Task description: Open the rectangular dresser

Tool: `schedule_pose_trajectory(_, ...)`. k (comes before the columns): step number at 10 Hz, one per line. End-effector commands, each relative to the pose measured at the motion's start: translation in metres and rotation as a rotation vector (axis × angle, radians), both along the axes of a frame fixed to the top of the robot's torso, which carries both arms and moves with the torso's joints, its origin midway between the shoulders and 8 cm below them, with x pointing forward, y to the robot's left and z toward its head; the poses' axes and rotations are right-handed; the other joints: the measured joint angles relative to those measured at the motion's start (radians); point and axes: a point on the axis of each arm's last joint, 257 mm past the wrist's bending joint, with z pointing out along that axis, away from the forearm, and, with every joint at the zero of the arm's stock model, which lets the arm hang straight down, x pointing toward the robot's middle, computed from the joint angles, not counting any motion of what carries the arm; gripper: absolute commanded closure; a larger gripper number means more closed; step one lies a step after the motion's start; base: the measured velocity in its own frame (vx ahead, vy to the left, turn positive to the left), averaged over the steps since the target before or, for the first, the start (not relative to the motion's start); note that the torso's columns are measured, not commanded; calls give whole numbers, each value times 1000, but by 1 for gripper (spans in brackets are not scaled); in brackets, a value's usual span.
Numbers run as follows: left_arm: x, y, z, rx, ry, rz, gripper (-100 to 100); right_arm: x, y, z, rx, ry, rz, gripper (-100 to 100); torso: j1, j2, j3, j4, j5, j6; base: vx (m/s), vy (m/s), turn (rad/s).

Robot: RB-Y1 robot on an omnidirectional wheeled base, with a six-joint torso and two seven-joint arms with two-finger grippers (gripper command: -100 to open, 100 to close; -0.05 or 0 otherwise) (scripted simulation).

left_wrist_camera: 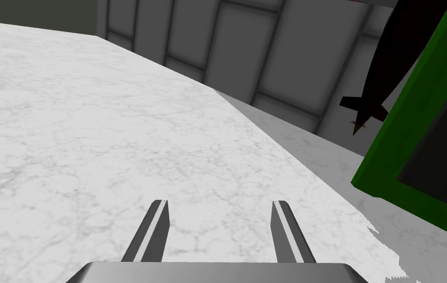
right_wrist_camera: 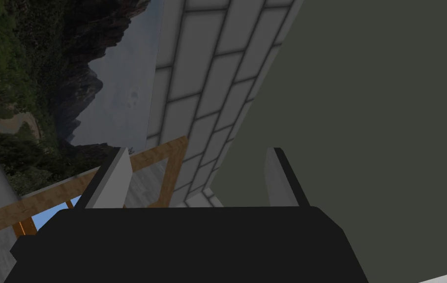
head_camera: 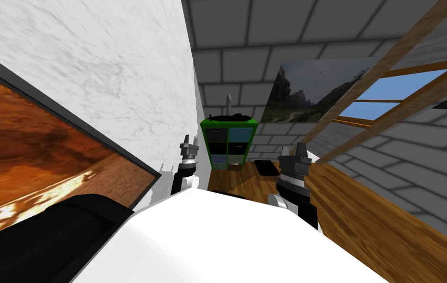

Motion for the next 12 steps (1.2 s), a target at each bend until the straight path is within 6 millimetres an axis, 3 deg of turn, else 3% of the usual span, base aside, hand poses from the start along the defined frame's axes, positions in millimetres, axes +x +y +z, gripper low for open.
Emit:
schedule_pose_trajectory(1,0,0,0,0,0,0,0,0,0,0,0,0,0,0,0,74,-147,74,0,0,0,0,0)
schedule_pose_trajectory(3,0,0,0,0,0,0,0,0,0,0,0,0,0,0,0,222,-443,221,0,0,0,0,0)
schedule_pose_trajectory(4,2,-3,-3,27,9,-15,-100,0,0,0,0,0,0,0,0,295,-590,295,0,0,21,-17,-1)
schedule_pose_trajectory(6,5,-6,-11,62,26,-35,-100,0,0,0,0,1,0,0,-2,337,-680,338,0,0,38,-48,0)
schedule_pose_trajectory(12,20,-4,-49,110,91,-69,-100,0,0,0,0,1,0,0,-1,343,-684,342,0,0,73,-86,-1)
